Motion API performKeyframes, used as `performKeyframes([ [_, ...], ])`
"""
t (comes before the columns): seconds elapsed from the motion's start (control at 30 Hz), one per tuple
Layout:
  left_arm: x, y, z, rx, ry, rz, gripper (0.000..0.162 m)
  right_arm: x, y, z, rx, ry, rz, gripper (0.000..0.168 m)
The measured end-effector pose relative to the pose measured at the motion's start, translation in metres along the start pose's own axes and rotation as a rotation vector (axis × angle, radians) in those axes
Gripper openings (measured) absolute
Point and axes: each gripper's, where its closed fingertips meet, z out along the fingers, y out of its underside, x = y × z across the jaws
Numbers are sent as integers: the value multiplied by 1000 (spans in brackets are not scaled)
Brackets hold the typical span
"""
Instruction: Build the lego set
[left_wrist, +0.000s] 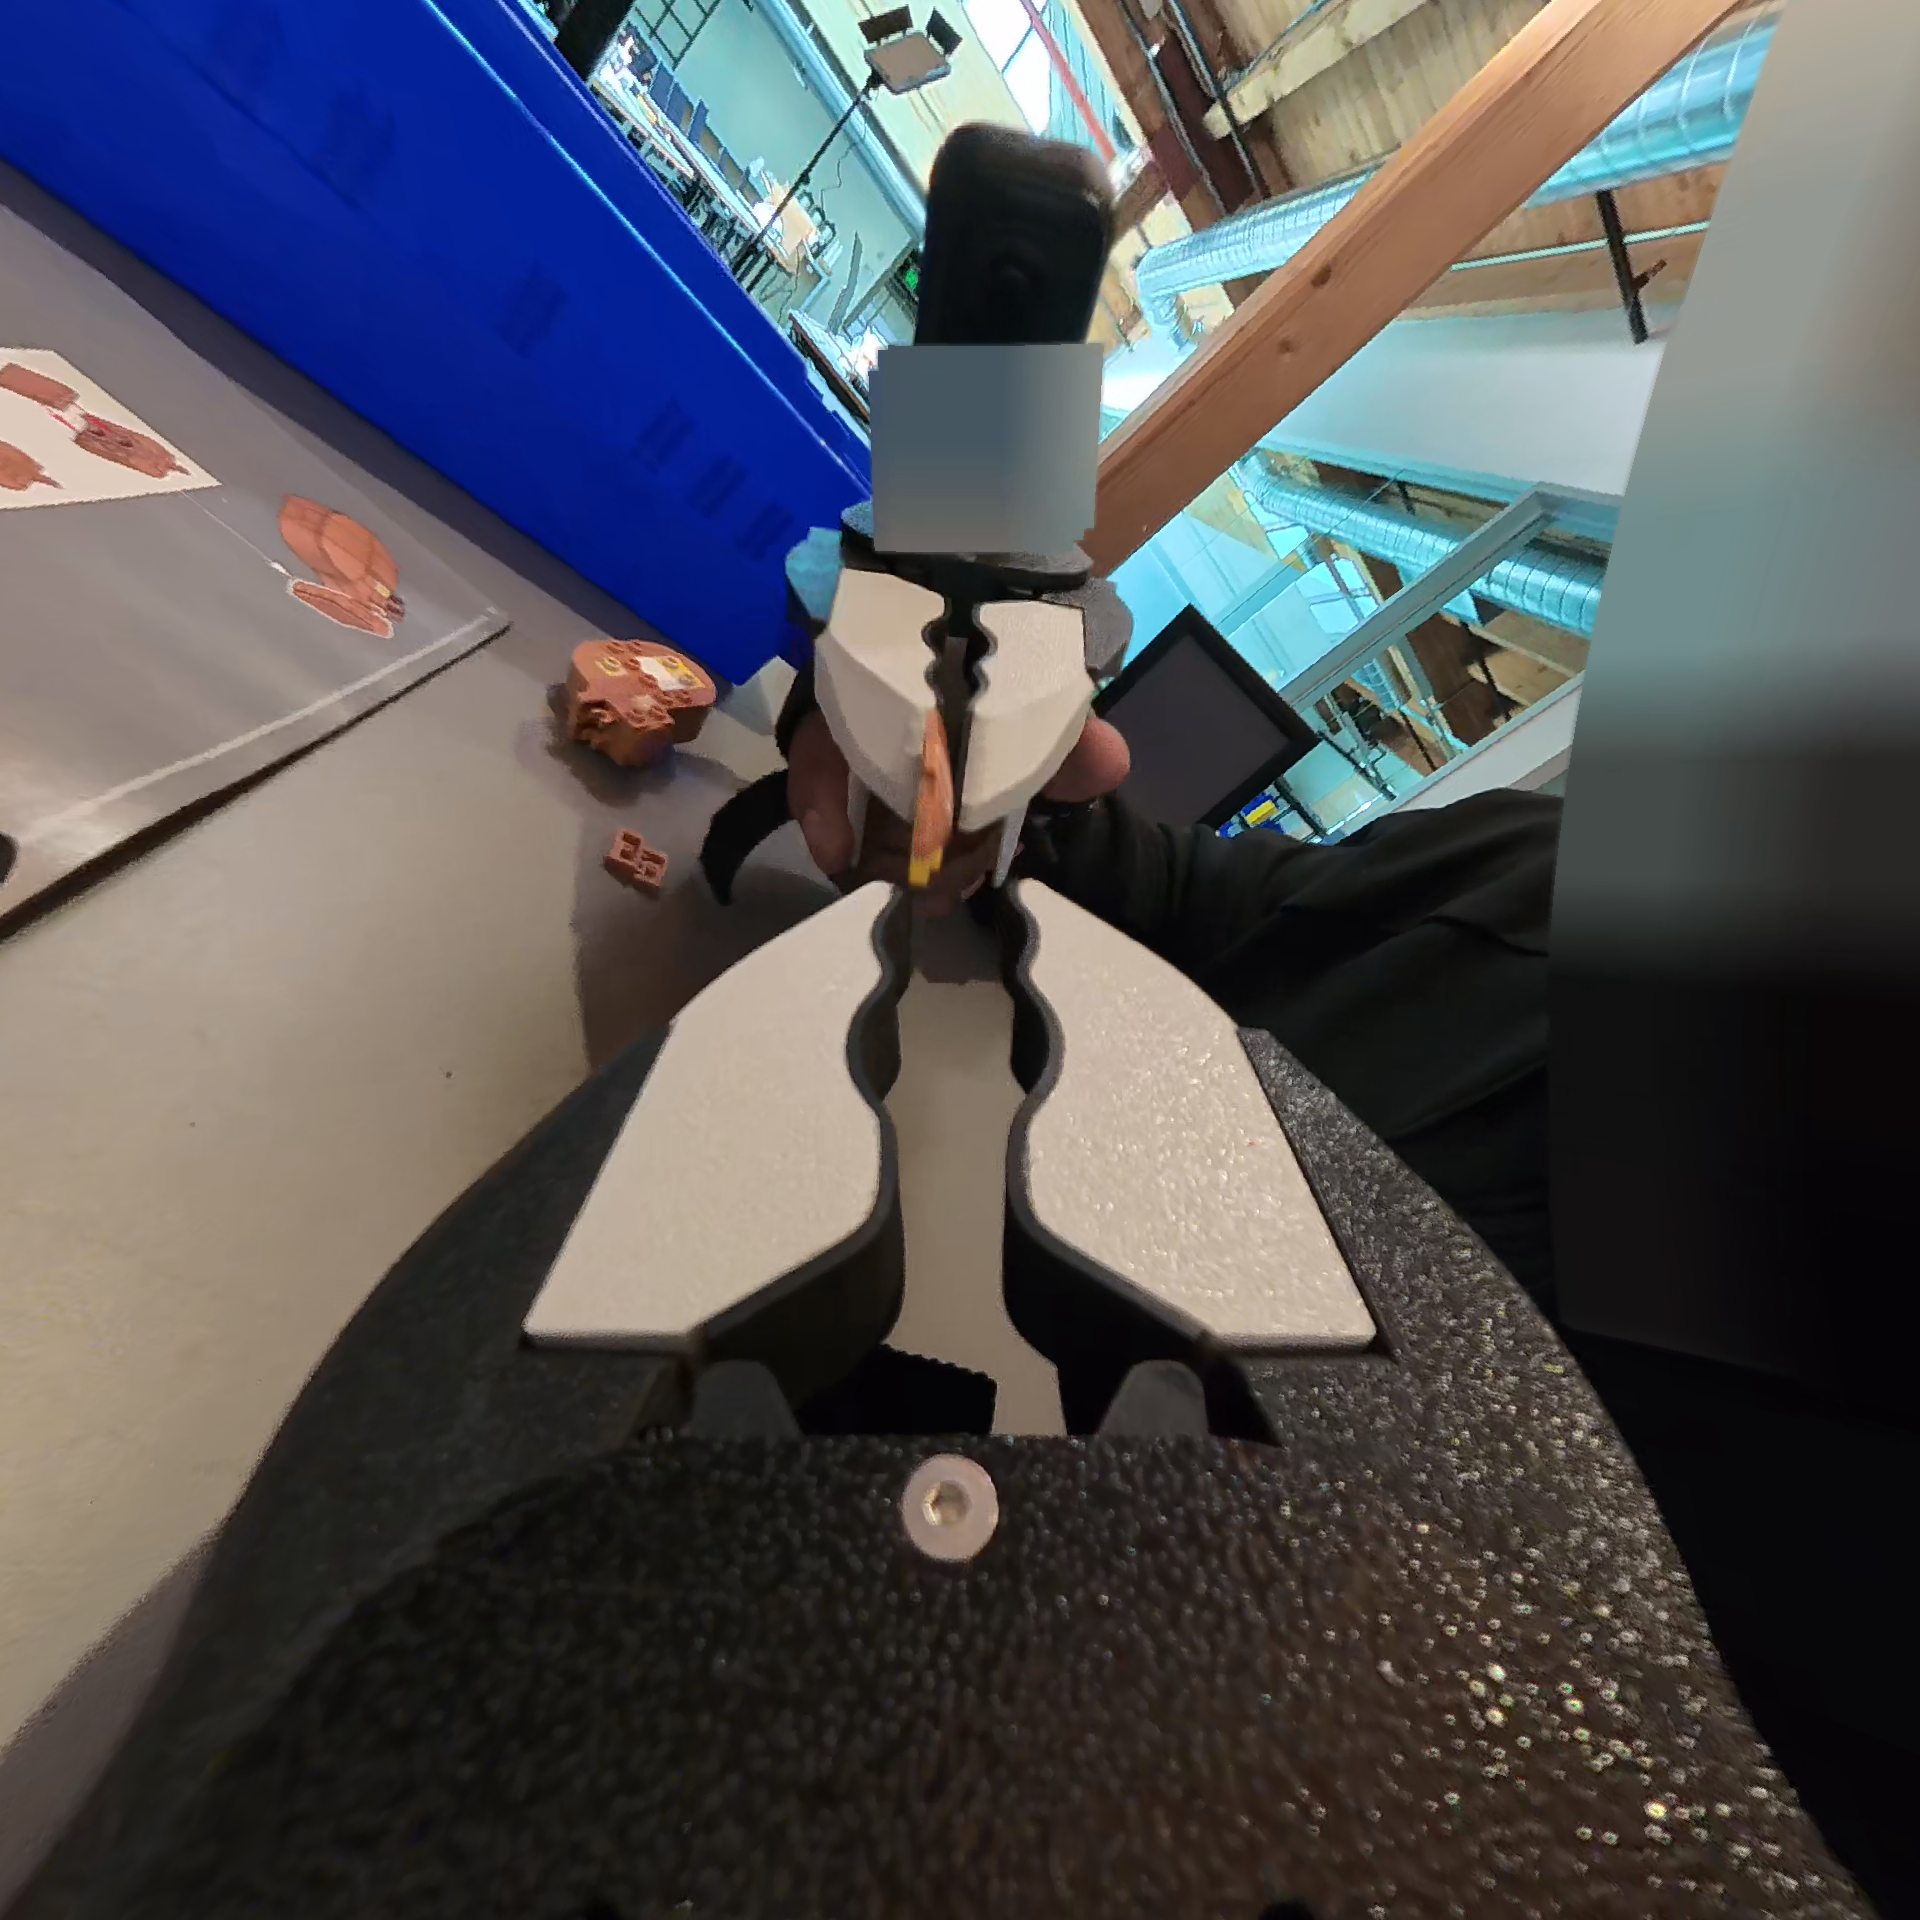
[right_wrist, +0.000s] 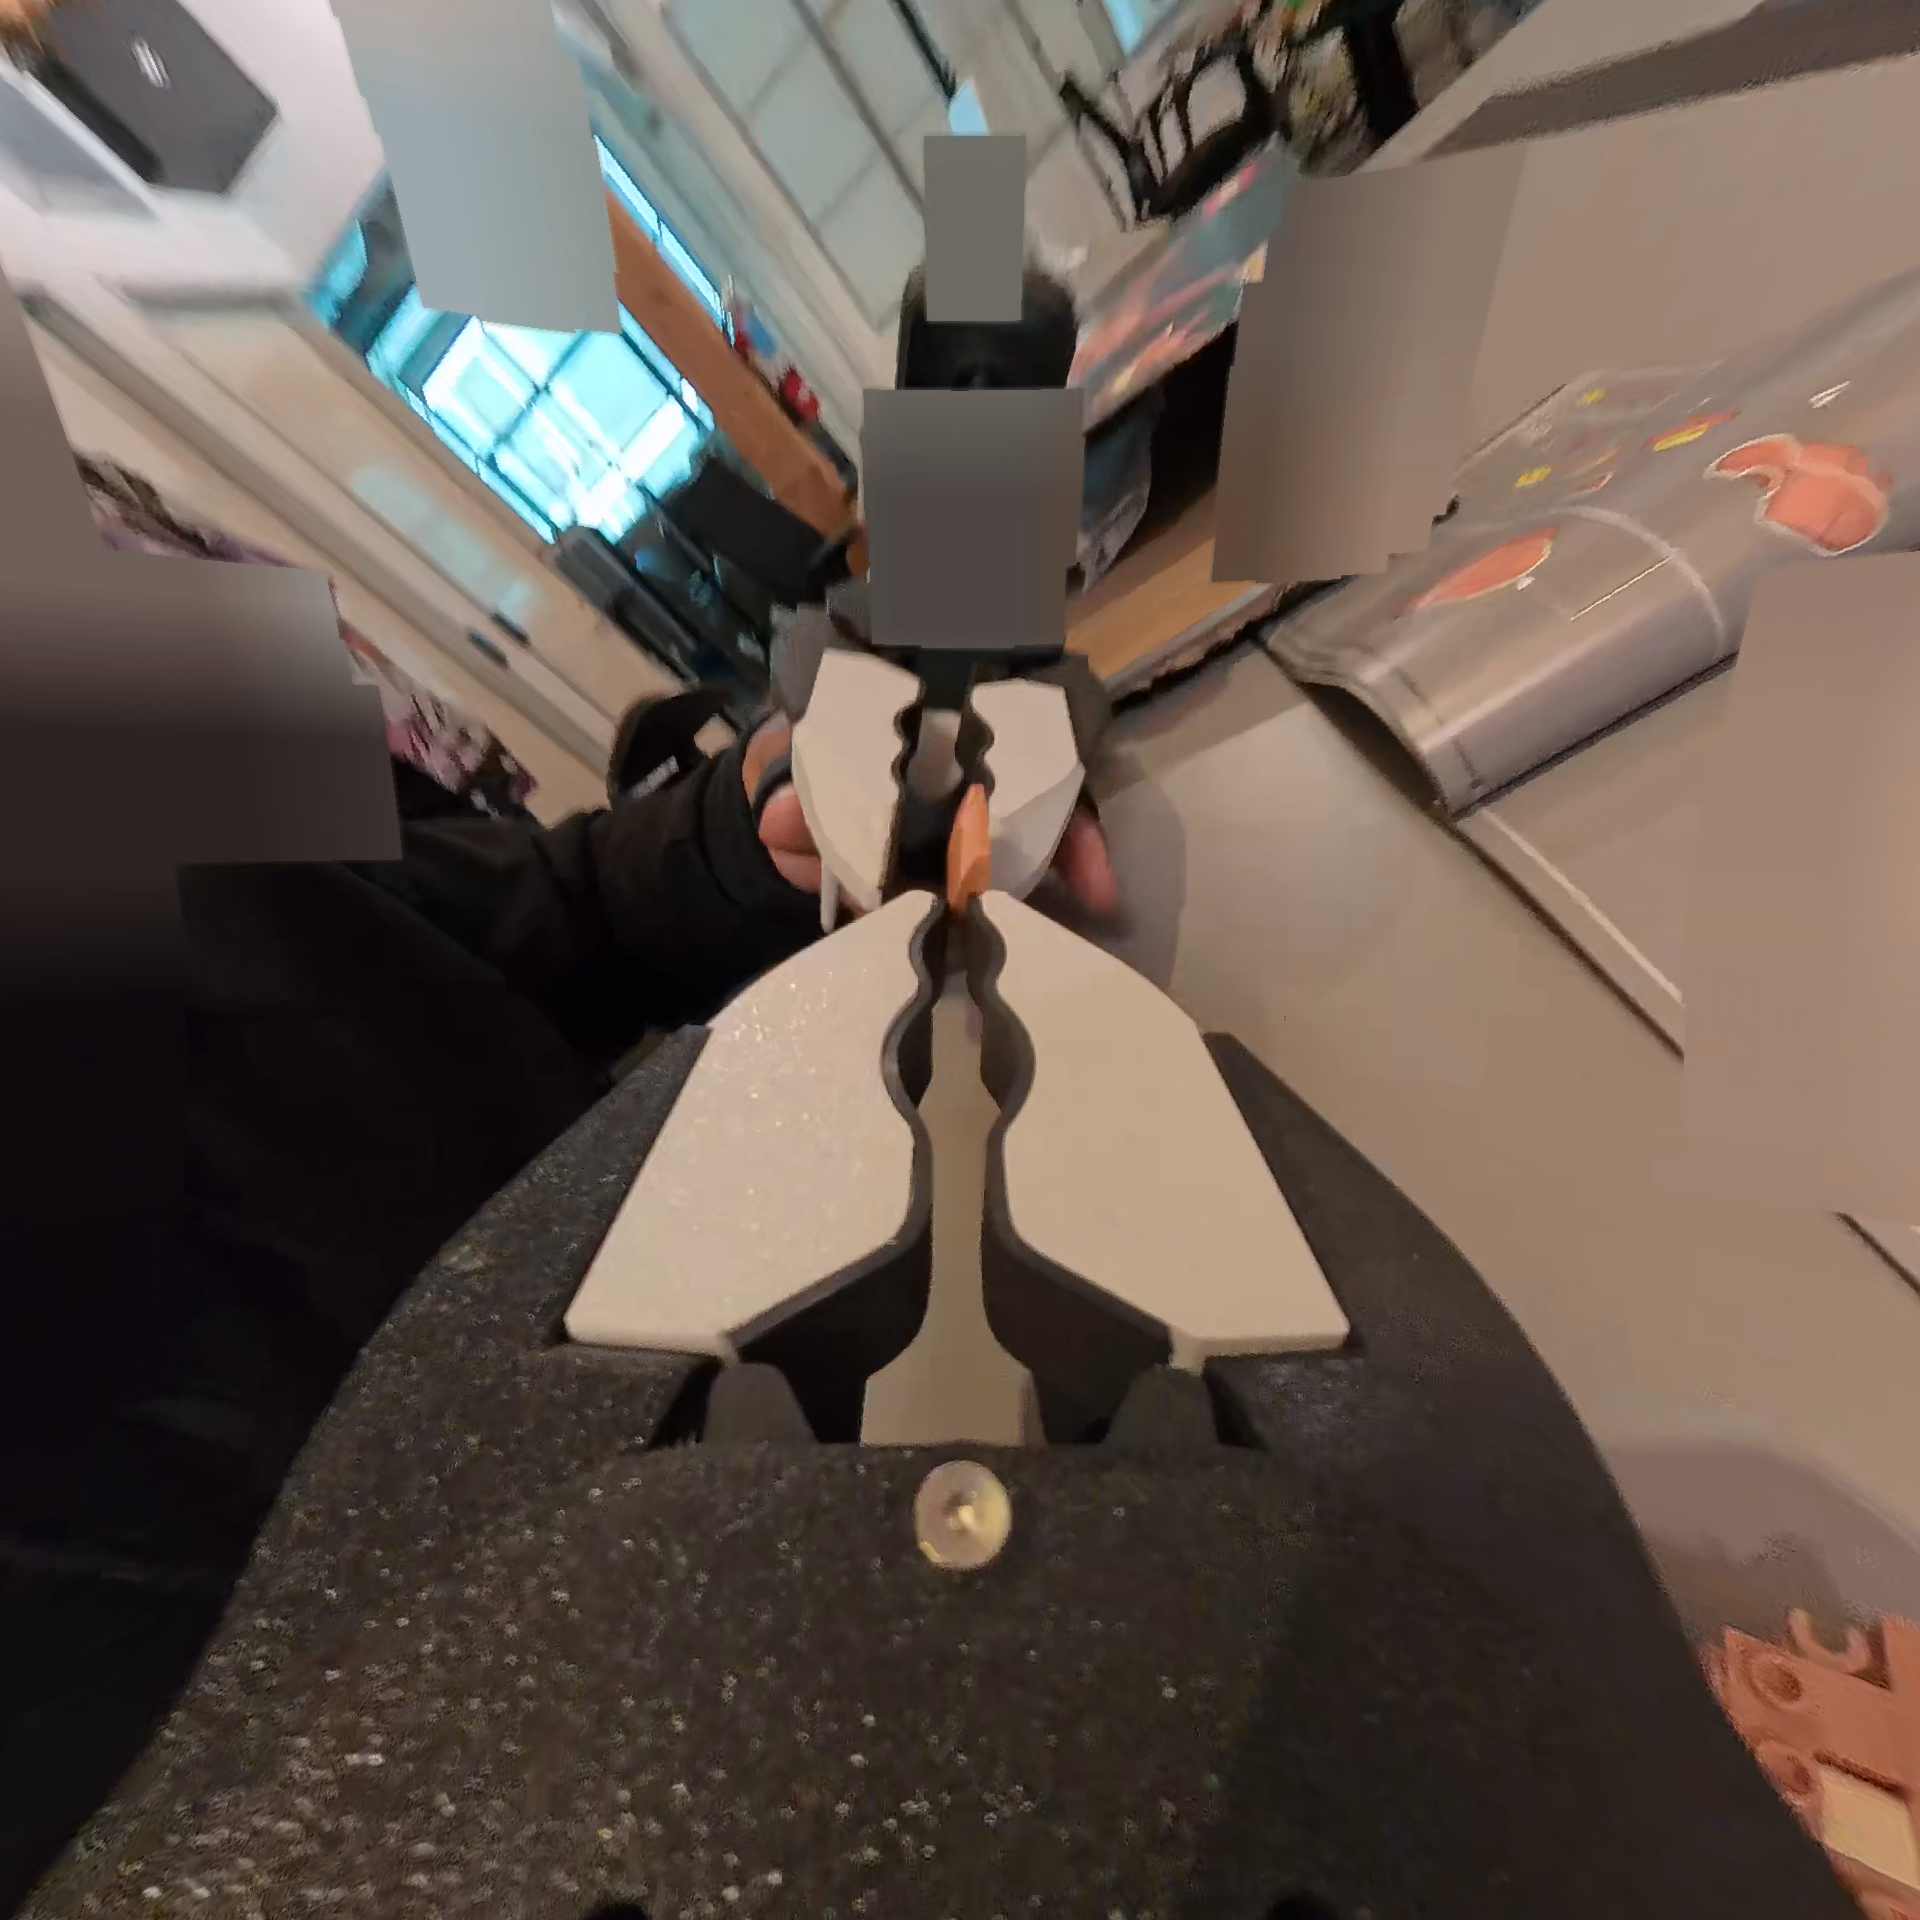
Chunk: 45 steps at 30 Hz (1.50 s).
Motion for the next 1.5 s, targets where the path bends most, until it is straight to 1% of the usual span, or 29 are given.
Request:
performKeyframes([
  [0.1,0,-4,1,36,8,-10,16,1,-8,-2,93,-30,79,3],
  [0.3,-2,-15,-1,120,-13,2,15,-7,-8,6,137,-56,86,3],
  [0.33,-1,-16,-1,130,-6,3,14,-8,-8,8,146,-49,76,3],
  [0.4,3,-18,-2,142,21,13,6,-8,-9,10,160,-34,61,3],
  [0.43,4,-18,-3,145,20,17,5,-9,-10,10,165,-33,58,3],
  [0.57,3,-16,-4,124,2,38,4,-7,-5,11,123,-28,28,4],
  [0.67,1,-13,-6,88,-19,42,4,1,-4,7,74,57,-61,17],
  [0.73,1,-11,-7,54,-28,60,4,0,-7,5,69,58,-68,18],
  [0.83,3,-7,-4,20,-43,95,4,-3,-2,10,47,24,-33,16],
  [0.93,1,-4,-2,1,-59,104,4,-5,-3,11,64,18,-37,8],
  [1.37,-1,-5,-2,47,-19,1,4,-4,-4,11,57,174,-325,8],
  [1.5,-1,-5,-2,54,-24,-5,4,-4,-4,10,36,236,-474,8],
])
